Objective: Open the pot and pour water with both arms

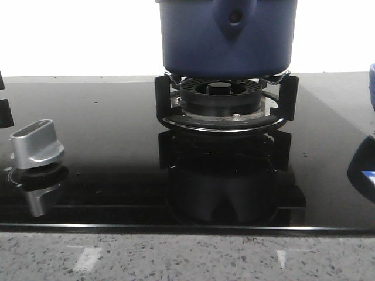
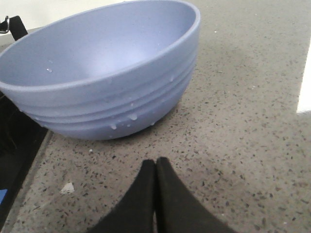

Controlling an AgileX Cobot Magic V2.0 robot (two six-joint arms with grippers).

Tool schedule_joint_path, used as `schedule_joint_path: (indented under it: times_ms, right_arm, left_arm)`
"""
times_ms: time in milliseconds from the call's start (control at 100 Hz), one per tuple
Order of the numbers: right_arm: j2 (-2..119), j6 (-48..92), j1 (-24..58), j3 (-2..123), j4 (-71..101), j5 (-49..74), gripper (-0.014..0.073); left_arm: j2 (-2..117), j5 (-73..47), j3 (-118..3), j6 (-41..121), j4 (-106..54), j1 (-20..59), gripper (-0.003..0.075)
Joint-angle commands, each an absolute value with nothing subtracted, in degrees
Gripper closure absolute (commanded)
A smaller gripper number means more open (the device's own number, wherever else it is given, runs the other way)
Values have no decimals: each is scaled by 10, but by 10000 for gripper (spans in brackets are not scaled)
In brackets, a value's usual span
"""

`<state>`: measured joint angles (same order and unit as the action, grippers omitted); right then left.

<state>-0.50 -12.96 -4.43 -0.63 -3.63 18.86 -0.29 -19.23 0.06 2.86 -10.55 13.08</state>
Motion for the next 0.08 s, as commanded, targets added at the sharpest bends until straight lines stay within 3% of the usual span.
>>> schedule_joint_path:
  times_ms: [0,70]
  right_arm:
    - [-17,-123,-48,-21,-44,181,668]
    - [-17,-123,-48,-21,-44,181,668]
  left_arm:
    - [-12,-172,18,23,-107,130,740]
    - [-12,-172,18,23,-107,130,740]
